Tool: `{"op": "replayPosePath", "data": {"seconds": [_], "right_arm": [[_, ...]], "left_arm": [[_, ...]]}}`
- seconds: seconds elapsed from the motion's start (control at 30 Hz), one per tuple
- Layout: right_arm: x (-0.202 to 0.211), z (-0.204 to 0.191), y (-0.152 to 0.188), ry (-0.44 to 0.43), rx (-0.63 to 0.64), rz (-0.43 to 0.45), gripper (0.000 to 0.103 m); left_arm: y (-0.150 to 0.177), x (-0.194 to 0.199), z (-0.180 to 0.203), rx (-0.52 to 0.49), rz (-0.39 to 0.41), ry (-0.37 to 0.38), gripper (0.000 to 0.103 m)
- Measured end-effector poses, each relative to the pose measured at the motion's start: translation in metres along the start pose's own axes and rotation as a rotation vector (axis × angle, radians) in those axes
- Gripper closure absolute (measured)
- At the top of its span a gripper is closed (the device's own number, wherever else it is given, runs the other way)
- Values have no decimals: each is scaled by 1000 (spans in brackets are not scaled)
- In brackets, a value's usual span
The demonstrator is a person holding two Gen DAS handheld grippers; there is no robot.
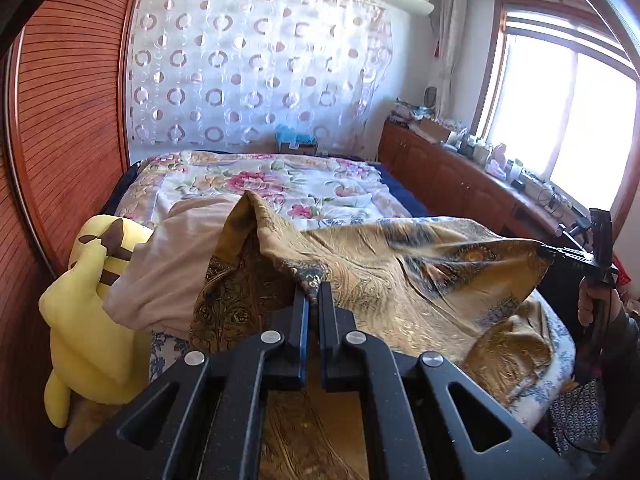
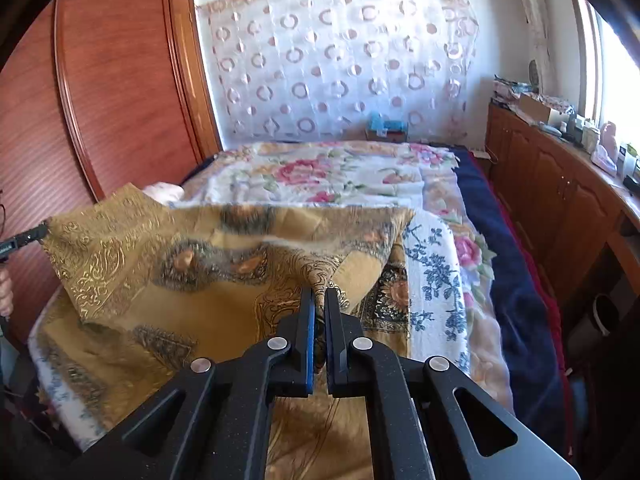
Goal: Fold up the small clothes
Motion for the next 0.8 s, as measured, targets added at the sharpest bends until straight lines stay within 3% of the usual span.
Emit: {"op": "replayPosePath", "data": {"seconds": [0.17,0.4,0.8], "right_arm": [[33,-8,21,-25,-13,13,99],[47,-22,39,-34,23,-12,99],[16,-8,84,20,-6,-119,99]], "left_arm": [[16,23,-11,39,13,-10,98],[51,34,-25,75,-16,-43,98],[116,8,-28,64,-160,-94,98]]}}
Point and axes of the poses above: each gripper's, at about its wrist camera, not at the fingertips, and x roughly against the way its jaws point, z to its right, y to its underside, the point moved 10 cm from there along -x, roughly the way its jaws point, and after that the axes turned 9 degrees about -y, right-handed, at the moved point
